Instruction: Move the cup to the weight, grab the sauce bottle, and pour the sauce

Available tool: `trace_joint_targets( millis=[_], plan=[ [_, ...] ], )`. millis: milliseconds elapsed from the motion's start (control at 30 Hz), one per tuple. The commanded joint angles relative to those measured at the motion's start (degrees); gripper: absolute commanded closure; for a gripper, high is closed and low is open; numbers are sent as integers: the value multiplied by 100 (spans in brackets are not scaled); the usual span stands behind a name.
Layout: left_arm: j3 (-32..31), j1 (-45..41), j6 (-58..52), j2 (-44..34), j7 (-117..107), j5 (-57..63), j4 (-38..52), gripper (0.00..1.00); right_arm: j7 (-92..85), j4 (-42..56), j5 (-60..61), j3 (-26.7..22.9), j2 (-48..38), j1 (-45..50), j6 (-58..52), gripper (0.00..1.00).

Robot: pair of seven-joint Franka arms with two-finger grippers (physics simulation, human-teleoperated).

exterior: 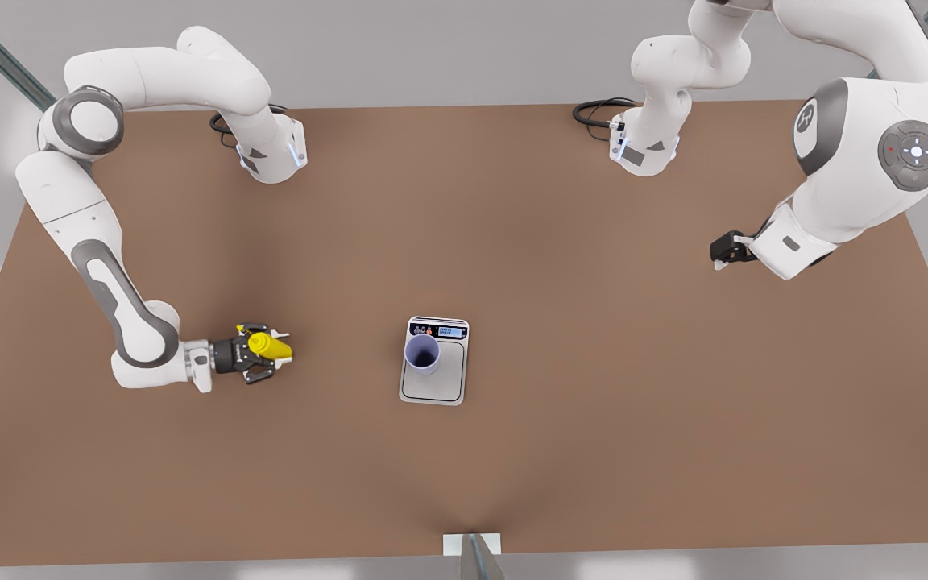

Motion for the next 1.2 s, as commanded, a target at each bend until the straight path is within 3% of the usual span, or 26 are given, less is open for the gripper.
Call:
trace_joint_targets(
  millis=[0,133,167,1167],
  plan=[
    [0,1,0,0,0,-1,0,0,-8,0,0,0,0,0,1,12],
    [0,1,-17,-9,0,-1,0,0,0,0,0,0,0,0,-8,9],
    [0,1,-18,-9,0,-1,0,0,9,0,0,0,0,-9,-17,0],
    [-9,1,9,26,0,-10,0,0,-9,53,-316,-79,-88,-431,-500,0]
  ],
)
